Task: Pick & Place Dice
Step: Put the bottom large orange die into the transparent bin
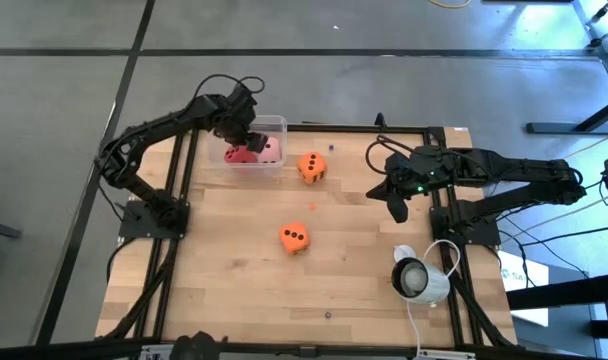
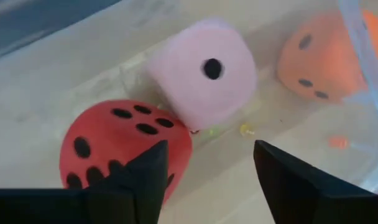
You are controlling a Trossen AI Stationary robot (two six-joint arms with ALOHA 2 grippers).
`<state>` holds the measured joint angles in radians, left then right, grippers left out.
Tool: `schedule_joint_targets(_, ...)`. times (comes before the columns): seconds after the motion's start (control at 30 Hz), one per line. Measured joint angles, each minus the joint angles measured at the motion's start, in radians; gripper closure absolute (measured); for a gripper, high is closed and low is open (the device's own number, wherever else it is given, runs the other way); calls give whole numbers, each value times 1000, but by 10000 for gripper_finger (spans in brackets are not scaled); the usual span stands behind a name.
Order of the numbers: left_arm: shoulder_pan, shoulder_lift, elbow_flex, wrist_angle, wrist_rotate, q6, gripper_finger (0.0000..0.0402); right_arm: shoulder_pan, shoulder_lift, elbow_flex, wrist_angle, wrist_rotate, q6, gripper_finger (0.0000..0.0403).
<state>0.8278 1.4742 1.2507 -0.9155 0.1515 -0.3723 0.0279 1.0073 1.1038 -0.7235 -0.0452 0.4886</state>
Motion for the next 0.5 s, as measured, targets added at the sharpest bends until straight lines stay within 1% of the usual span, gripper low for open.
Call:
schedule_joint_targets(0.1, 19, 0, 0, -2, 25, -30, 167, 0, 0, 0, 0, 0, 0, 403)
schedule_joint_targets(0.2, 10, -11, 0, 7, 138, 17, 168, 0, 0, 0, -2, 0, 0, 403)
schedule_joint_targets(0.23, -6, -21, 0, 19, 180, 35, 169, 0, 0, 0, -4, 0, 0, 403)
schedule_joint_targets(0.3, -54, -48, 0, 50, 230, 58, 172, 0, 0, 0, -9, 0, 0, 403)
schedule_joint_targets(0.43, -187, -115, 0, 121, 221, 117, 179, 0, 0, 0, -9, 0, 0, 403)
schedule_joint_targets(0.5, -274, -150, 0, 158, 171, 150, 182, 0, 0, 0, -10, 0, 0, 403)
